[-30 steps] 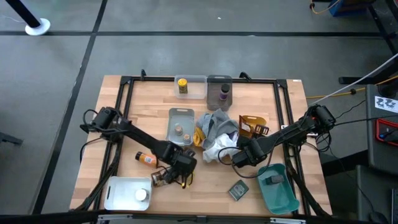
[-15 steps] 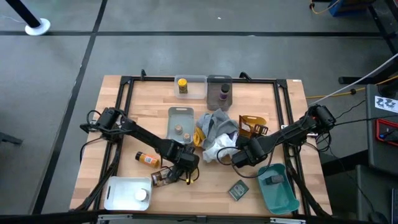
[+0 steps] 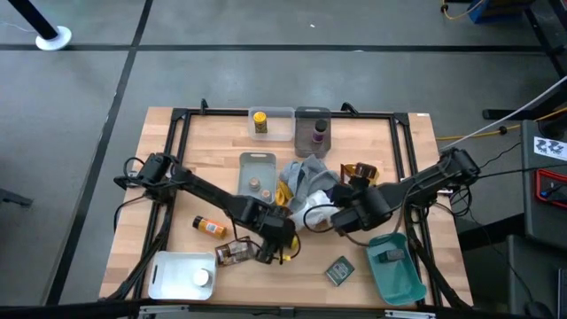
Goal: Sort spices by type
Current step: Put the yellow seasoning bottle into the transparent bin
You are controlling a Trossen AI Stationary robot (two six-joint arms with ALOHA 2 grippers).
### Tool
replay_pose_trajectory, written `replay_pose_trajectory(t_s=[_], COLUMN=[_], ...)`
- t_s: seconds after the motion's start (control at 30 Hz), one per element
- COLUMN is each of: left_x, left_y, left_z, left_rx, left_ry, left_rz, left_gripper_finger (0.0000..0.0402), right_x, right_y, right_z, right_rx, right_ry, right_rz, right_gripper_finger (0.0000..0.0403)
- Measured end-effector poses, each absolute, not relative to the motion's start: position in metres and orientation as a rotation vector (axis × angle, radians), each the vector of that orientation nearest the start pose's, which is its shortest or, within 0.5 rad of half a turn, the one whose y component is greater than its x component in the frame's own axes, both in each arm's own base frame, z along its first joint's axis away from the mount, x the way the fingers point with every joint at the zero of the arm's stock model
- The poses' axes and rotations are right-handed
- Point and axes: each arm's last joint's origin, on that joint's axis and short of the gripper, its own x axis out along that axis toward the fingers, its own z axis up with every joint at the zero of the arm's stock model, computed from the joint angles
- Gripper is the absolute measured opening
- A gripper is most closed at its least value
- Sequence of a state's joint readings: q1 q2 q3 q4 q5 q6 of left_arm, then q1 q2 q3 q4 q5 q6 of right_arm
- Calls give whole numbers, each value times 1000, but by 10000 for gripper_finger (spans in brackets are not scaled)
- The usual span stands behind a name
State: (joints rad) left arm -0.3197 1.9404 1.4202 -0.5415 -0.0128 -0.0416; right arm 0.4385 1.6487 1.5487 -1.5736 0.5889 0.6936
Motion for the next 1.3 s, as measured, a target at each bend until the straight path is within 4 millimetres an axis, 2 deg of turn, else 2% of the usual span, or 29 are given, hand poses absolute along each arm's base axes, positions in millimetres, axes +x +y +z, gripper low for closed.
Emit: replay_pose_trajectory(t_s=[0.23, 0.47, 0.6, 0.7, 0.93, 1.07, 1.2, 1.3], left_x=[392, 379, 369, 362, 354, 347, 341, 338], left_y=[-97, -43, -12, 13, 73, 103, 126, 138], left_z=[239, 294, 315, 325, 325, 309, 296, 286], left_rx=[118, 122, 102, 80, 20, -10, -62, -109], left_ry=[923, 761, 701, 674, 678, 696, 670, 633], left_rz=[-105, 182, 321, 419, 597, 678, 706, 695], left_gripper_finger=[166, 166, 167, 167, 167, 167, 168, 168], right_x=[246, 238, 242, 247, 254, 256, 264, 274], right_y=[93, 84, 79, 68, 31, 13, -4, -19], right_z=[340, 358, 362, 363, 362, 362, 364, 371], right_rx=[-311, -435, -492, -481, -436, -464, -454, -390], right_ry=[1104, 861, 750, 734, 821, 937, 1028, 1003], right_rz=[-644, -795, -887, -946, -1049, -1021, -885, -640], right_gripper_finger=[156, 156, 156, 156, 156, 156, 156, 156])
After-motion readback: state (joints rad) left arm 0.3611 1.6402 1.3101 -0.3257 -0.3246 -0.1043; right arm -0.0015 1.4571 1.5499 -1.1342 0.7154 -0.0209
